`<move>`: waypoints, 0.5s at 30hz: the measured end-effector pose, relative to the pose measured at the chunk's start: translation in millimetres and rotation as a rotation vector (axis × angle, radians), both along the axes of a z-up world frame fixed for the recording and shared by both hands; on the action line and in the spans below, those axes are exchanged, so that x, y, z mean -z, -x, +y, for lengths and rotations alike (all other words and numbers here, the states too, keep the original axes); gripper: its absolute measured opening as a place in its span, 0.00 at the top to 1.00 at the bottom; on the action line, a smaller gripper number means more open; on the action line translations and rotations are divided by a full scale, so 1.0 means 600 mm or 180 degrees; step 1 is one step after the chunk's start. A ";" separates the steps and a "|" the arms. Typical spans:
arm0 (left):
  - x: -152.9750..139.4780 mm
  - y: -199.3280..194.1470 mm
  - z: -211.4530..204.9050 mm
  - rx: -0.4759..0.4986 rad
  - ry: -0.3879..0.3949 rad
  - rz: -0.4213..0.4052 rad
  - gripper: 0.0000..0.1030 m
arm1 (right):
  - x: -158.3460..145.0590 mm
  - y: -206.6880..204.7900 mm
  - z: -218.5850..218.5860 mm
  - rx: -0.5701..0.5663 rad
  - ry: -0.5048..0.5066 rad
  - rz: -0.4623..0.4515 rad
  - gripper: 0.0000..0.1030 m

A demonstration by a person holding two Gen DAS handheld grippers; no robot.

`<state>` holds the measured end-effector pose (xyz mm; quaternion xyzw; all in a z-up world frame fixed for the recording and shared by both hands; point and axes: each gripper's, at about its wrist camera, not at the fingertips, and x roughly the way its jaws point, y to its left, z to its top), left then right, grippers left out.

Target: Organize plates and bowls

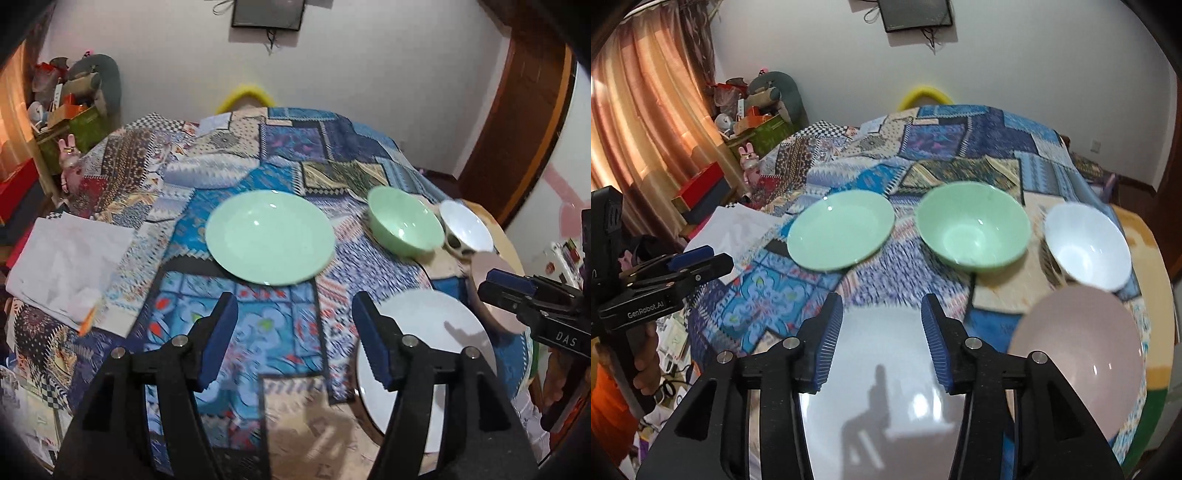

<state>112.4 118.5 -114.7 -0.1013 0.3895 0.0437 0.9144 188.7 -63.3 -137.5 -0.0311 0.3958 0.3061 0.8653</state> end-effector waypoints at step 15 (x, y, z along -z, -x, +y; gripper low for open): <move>0.052 -0.090 0.120 -0.0181 0.0155 0.0208 0.38 | 0.037 -0.087 0.101 -0.0072 0.0049 0.0163 0.56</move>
